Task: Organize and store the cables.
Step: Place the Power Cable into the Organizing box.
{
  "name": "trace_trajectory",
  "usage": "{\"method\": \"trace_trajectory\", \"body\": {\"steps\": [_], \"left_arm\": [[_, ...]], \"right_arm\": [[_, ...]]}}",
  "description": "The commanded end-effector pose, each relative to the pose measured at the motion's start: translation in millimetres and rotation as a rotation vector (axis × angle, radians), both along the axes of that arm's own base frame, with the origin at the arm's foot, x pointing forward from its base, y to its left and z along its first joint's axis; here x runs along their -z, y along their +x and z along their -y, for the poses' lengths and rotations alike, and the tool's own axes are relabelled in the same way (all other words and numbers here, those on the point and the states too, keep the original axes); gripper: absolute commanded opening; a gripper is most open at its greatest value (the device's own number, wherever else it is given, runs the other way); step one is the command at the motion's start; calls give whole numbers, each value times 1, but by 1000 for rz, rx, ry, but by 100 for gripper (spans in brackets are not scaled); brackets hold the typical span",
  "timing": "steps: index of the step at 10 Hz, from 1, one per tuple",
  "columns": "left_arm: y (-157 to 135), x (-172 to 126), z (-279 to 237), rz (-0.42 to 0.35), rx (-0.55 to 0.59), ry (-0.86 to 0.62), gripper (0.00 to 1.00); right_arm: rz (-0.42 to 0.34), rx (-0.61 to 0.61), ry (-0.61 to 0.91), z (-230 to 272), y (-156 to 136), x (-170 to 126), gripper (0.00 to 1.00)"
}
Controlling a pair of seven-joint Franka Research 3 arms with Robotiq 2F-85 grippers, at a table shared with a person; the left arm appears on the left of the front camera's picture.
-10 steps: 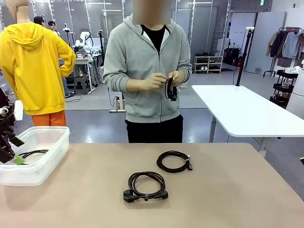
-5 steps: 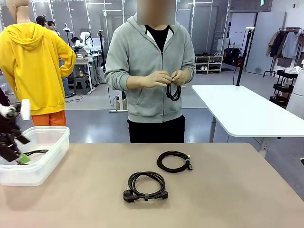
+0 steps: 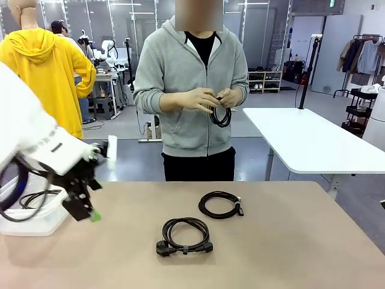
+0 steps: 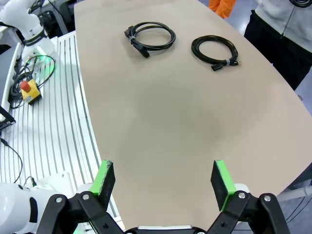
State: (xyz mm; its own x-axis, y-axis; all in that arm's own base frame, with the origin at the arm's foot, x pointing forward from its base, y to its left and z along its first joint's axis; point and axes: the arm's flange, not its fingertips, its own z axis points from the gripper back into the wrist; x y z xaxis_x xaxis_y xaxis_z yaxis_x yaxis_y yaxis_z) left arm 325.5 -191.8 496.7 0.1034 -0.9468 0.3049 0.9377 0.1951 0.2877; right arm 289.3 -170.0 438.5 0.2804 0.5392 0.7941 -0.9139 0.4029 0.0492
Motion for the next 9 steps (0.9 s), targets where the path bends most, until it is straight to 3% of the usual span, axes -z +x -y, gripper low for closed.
{"method": "trace_trajectory", "body": {"steps": [1,6,7,9], "left_arm": [[-26,42,31,30,50,68,100],[-22,75,147,-51,193,216,100],[-12,73,161,-28,196,236,100],[0,68,177,-77,239,229,100]], "right_arm": [[6,3,14,0,2,-1,100],[6,3,14,0,2,-1,100],[6,3,14,0,2,-1,100],[6,3,14,0,2,-1,100]]}}
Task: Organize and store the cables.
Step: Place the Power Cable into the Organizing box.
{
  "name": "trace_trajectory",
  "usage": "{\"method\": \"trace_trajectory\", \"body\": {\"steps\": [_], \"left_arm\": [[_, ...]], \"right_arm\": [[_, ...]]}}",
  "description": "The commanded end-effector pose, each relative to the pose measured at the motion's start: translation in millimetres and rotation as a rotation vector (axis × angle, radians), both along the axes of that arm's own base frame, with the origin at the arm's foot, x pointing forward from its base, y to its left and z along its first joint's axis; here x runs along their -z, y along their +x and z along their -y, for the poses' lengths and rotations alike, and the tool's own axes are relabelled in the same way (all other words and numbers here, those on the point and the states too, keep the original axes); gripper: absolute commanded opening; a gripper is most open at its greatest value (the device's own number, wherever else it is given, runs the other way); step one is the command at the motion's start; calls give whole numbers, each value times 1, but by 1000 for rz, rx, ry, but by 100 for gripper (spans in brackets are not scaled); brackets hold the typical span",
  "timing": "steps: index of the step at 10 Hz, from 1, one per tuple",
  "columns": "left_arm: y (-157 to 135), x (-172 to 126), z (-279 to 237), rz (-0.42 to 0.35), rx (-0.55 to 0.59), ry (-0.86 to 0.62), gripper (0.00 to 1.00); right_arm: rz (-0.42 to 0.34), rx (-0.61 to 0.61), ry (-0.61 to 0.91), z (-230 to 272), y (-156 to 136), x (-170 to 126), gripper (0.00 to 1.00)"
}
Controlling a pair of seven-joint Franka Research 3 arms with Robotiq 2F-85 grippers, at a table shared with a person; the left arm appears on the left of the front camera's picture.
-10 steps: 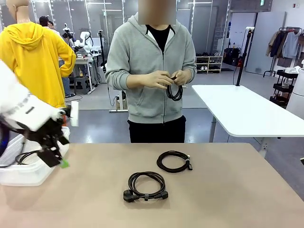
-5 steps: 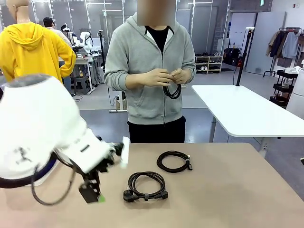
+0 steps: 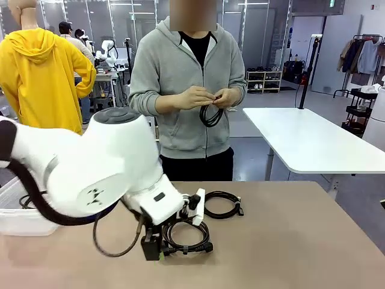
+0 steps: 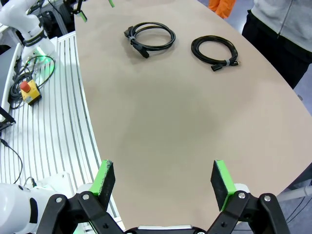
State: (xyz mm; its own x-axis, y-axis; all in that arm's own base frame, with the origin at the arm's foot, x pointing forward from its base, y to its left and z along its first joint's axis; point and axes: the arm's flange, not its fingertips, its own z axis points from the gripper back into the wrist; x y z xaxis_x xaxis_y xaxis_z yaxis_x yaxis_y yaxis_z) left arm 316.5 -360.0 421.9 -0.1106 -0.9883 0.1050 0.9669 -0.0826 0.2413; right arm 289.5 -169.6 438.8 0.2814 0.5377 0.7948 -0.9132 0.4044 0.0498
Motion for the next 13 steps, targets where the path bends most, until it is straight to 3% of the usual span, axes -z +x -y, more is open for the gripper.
{"method": "trace_trajectory", "body": {"steps": [1,3,5,8,13], "left_arm": [[14,-3,14,-82,5,28,100],[24,1,23,-153,-3,25,100],[33,3,22,-145,-6,16,100],[21,9,22,-118,-25,22,100],[71,41,50,-201,-58,33,100]], "right_arm": [[6,2,13,0,2,-1,100],[6,2,13,0,2,-1,100],[6,2,13,0,2,-1,100],[6,2,13,0,2,-1,100],[6,2,13,0,2,-1,100]]}}
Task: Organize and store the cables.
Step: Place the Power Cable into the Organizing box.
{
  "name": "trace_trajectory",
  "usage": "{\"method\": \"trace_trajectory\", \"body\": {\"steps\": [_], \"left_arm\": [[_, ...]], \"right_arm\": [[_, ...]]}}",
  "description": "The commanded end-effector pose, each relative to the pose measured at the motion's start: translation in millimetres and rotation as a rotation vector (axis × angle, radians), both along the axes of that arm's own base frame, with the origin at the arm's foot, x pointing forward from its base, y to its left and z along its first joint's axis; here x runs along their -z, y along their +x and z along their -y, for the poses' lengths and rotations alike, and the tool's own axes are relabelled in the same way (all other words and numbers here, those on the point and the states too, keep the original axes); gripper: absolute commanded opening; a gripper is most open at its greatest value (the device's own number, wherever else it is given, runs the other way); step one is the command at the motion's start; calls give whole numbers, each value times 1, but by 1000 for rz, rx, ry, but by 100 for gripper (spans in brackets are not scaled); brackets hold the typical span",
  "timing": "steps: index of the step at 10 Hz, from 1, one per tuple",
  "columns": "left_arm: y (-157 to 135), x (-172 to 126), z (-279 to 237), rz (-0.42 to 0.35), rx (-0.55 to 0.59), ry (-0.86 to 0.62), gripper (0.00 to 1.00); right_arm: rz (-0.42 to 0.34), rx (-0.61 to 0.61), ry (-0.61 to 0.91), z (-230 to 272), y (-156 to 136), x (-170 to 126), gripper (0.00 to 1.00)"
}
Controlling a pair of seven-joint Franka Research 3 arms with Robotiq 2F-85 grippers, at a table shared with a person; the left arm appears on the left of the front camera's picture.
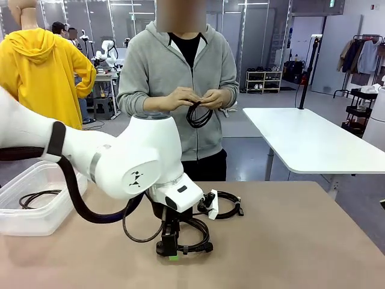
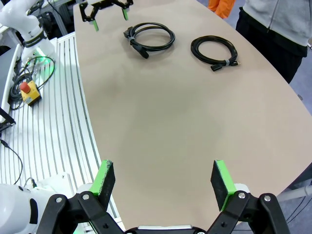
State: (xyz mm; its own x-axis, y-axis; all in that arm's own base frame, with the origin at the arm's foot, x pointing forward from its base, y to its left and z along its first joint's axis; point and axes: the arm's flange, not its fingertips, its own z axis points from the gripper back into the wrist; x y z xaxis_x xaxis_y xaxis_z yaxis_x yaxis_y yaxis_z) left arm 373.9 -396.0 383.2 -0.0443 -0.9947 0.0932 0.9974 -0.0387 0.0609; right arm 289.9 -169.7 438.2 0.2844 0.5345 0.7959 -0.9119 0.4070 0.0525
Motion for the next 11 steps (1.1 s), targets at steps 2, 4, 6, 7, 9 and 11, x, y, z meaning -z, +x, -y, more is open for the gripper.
{"method": "trace_trajectory", "body": {"steps": [2,4,6,7,9,11], "left_arm": [[32,13,21,-28,-34,0,100],[48,28,24,-49,-50,5,100],[59,44,21,-81,-83,12,100],[61,50,19,-97,-96,20,100],[62,62,15,-115,-97,20,100],[58,61,14,-120,-82,1,51]], "right_arm": [[8,-1,10,0,1,-2,100],[8,-1,10,0,1,-2,100],[8,-1,10,0,1,-2,100],[8,-1,10,0,1,-2,100],[8,-1,10,0,1,-2,100],[8,-1,10,0,1,-2,100]]}}
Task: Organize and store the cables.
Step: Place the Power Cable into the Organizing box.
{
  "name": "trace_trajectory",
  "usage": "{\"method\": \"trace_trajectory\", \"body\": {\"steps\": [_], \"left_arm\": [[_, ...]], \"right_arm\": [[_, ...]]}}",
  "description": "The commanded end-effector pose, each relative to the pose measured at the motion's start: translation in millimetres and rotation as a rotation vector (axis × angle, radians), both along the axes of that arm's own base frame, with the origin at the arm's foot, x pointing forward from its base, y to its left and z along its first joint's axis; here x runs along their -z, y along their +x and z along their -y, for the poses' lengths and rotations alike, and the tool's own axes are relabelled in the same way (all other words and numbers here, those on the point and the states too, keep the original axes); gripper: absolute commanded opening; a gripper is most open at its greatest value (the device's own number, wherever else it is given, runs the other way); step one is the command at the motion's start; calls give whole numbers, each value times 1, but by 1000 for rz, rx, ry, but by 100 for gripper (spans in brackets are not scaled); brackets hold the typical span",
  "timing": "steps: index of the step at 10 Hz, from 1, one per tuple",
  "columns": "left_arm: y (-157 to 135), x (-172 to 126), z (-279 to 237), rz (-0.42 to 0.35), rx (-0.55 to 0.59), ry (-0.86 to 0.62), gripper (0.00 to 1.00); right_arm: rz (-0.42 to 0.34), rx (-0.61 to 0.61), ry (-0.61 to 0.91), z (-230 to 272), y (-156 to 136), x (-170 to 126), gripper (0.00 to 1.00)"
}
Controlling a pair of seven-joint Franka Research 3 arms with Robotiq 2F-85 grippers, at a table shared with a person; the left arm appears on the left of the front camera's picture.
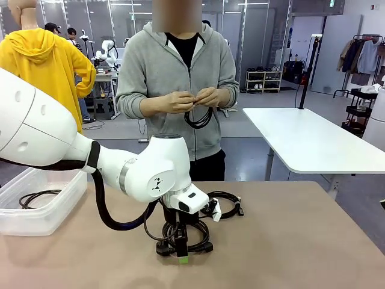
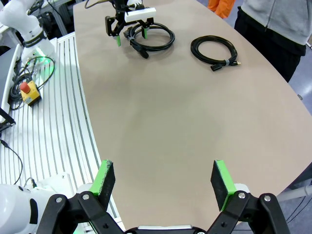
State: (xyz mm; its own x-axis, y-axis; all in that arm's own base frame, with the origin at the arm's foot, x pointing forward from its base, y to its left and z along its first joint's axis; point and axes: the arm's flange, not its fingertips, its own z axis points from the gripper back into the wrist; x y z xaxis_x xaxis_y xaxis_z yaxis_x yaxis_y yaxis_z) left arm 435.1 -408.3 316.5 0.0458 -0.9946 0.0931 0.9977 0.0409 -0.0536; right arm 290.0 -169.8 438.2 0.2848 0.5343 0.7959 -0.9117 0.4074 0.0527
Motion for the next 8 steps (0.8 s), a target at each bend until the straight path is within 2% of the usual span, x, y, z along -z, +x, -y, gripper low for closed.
{"method": "trace_trajectory", "body": {"steps": [1,2,4,5,6,7,8], "left_arm": [[-4,-7,2,-7,5,-5,41],[-5,-5,1,-10,9,4,0],[-4,-1,0,-19,6,18,0],[-4,0,0,-19,6,22,14],[-5,-1,0,-17,10,19,4],[-6,-4,0,-15,13,15,0],[-8,-8,-1,-10,16,11,0]], "right_arm": [[8,-2,10,0,1,-2,100],[8,-2,10,0,1,-2,100],[8,-2,10,0,1,-2,100],[8,-2,10,0,1,-2,100],[8,-2,10,0,1,-2,100],[8,-2,10,0,1,-2,100],[8,-2,10,0,1,-2,100]]}}
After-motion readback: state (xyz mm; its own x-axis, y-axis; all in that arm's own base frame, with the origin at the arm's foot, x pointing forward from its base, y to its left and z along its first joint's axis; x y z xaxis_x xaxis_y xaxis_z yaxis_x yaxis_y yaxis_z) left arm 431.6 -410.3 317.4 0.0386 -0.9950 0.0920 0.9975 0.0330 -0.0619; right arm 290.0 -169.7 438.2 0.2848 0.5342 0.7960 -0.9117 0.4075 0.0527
